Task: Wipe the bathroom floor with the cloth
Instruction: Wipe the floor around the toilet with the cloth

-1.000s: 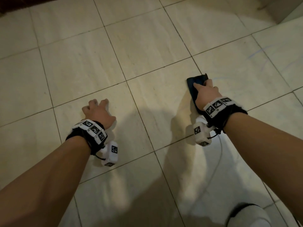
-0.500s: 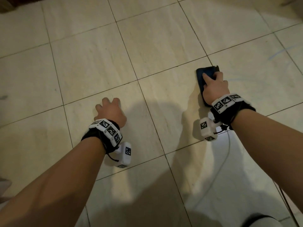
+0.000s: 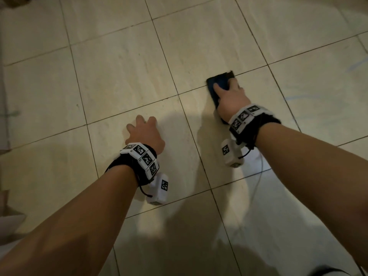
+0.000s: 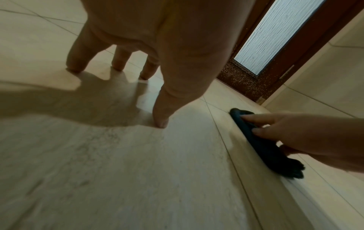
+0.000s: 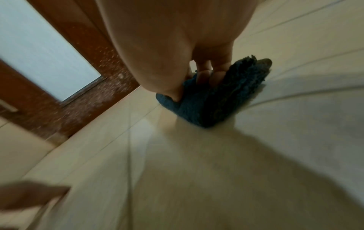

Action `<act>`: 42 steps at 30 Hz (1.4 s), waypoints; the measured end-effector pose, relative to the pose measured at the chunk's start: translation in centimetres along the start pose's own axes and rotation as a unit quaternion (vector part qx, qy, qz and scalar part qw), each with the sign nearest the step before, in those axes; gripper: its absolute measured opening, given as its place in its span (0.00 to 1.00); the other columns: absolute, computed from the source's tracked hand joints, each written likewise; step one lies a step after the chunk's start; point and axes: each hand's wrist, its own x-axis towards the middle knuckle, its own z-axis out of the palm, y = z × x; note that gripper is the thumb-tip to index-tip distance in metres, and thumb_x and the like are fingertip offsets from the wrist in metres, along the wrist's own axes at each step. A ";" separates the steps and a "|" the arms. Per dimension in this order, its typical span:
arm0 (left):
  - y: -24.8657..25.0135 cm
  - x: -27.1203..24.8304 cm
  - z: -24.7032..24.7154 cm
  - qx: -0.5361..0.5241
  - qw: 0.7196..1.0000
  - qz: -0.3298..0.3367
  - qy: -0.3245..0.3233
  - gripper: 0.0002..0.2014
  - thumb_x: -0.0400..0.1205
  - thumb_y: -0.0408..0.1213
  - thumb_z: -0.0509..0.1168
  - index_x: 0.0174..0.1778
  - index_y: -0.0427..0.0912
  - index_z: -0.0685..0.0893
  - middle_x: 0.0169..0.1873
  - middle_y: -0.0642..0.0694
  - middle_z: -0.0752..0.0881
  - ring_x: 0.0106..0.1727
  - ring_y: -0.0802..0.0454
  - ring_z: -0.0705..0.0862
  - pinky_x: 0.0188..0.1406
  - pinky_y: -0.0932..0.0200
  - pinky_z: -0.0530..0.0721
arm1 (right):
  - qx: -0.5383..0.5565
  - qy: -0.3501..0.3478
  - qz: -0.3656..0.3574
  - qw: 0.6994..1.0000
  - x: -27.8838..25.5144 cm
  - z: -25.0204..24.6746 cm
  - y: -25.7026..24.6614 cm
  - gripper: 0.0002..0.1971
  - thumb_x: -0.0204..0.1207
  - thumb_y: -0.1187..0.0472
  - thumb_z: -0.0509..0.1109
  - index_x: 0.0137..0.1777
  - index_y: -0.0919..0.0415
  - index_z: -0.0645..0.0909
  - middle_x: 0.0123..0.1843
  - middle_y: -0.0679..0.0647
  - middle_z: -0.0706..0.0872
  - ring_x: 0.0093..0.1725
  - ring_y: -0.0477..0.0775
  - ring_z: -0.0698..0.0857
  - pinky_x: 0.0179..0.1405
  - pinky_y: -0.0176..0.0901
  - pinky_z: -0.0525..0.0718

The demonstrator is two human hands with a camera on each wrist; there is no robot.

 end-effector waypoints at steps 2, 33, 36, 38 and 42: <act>0.0 0.0 0.0 0.003 1.000 -0.001 0.002 0.25 0.77 0.40 0.70 0.69 0.49 0.70 0.70 0.42 0.66 0.67 0.34 0.67 0.44 0.45 0.75 | -0.020 -0.007 -0.034 0.999 -0.9 1.0 -2.5 0.36 0.81 0.62 0.64 0.85 0.41 0.53 0.84 0.59 0.49 0.74 0.69 0.67 0.66 0.60 0.78; -1.0 -0.7 -0.3 0.050 0.998 0.037 -0.015 0.33 0.79 0.51 0.69 0.78 0.47 0.66 0.76 0.37 0.63 0.72 0.28 0.65 0.58 0.37 0.77 | 0.026 0.001 -0.042 0.999 -14.5 6.6 3.7 0.38 0.77 0.63 0.70 0.83 0.37 0.60 0.79 0.53 0.59 0.66 0.59 0.75 0.52 0.52 0.85; -1.1 -0.8 -0.2 0.049 0.998 0.040 -0.014 0.34 0.79 0.51 0.70 0.78 0.47 0.65 0.77 0.37 0.63 0.72 0.28 0.64 0.59 0.36 0.77 | 0.040 0.011 -0.033 0.999 -13.5 5.4 6.7 0.36 0.78 0.63 0.69 0.83 0.40 0.61 0.80 0.54 0.58 0.67 0.61 0.76 0.59 0.52 0.83; -1.3 -0.8 -0.3 0.051 0.997 0.048 -0.013 0.34 0.79 0.51 0.70 0.78 0.47 0.65 0.77 0.37 0.63 0.72 0.28 0.64 0.60 0.35 0.76 | 0.047 0.022 -0.011 0.999 -12.6 4.6 9.3 0.35 0.80 0.62 0.69 0.84 0.41 0.62 0.81 0.55 0.57 0.68 0.63 0.76 0.66 0.52 0.80; -1.5 -0.7 -0.4 0.061 0.997 0.051 -0.012 0.34 0.79 0.52 0.69 0.79 0.48 0.64 0.76 0.37 0.63 0.72 0.28 0.65 0.59 0.36 0.76 | 0.059 0.036 0.053 0.996 -10.8 2.9 14.6 0.34 0.81 0.62 0.69 0.84 0.43 0.63 0.82 0.56 0.57 0.69 0.66 0.77 0.74 0.51 0.74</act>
